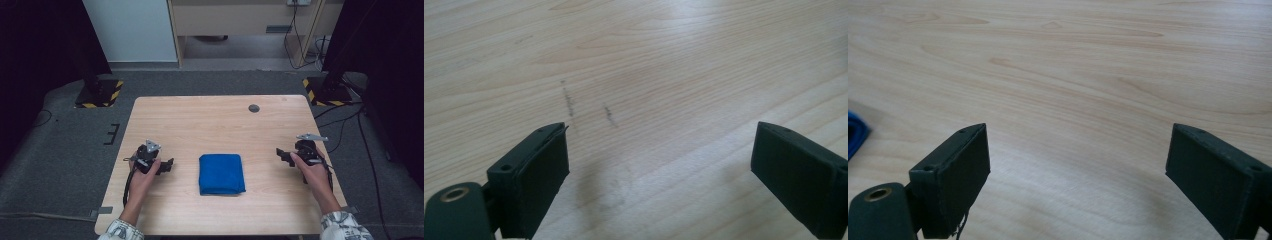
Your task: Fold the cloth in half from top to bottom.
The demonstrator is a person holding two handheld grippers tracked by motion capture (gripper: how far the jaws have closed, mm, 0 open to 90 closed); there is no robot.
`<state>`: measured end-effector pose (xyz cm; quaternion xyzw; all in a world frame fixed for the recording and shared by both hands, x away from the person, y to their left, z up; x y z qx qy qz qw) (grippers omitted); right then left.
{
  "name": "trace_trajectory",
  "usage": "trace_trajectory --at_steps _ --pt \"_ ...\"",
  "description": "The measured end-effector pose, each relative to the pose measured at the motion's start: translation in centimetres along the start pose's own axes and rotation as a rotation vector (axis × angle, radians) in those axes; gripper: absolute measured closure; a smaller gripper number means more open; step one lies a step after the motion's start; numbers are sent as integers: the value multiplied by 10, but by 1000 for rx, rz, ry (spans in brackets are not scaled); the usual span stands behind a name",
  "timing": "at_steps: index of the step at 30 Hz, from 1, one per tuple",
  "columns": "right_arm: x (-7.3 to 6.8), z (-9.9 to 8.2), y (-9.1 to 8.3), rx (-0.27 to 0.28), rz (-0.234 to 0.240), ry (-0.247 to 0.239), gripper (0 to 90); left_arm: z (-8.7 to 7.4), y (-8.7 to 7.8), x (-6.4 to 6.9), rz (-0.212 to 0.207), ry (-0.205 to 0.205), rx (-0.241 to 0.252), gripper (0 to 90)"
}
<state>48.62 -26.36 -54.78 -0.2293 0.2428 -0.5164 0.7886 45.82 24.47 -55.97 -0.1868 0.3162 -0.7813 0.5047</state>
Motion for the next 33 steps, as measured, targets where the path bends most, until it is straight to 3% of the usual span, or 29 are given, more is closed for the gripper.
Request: trace_trajectory --at_steps 8,13,19,22,29,33 --pt "12 -5 10 -49 -49 21 111 -7 7 -11 4 -29 -38 77" --pt "8 -12 16 -107 -76 -24 102 -7 8 -8 -4 -21 -38 68" --pt "0 -19 19 -78 -110 -94 84 -9 10 -6 -12 -17 -21 27" --pt "-4 -21 17 -81 -110 -100 81 -10 9 -5 -11 -20 -20 25" --pt "-22 -37 1 -89 -43 -158 81 -13 5 0 -10 -19 -21 19" --pt "-27 -42 -5 -91 -30 -166 81 -15 3 1 -12 -17 -22 18"
Point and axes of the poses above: each handheld gripper's, and its own axes: y roughly forward along the jaws, z roughly out of its top, x roughly to its right, the point moved 5 cm from there along y, roughly forward along the jaws, and after that the axes turned 1 degree about x, right-handed, at the moved point
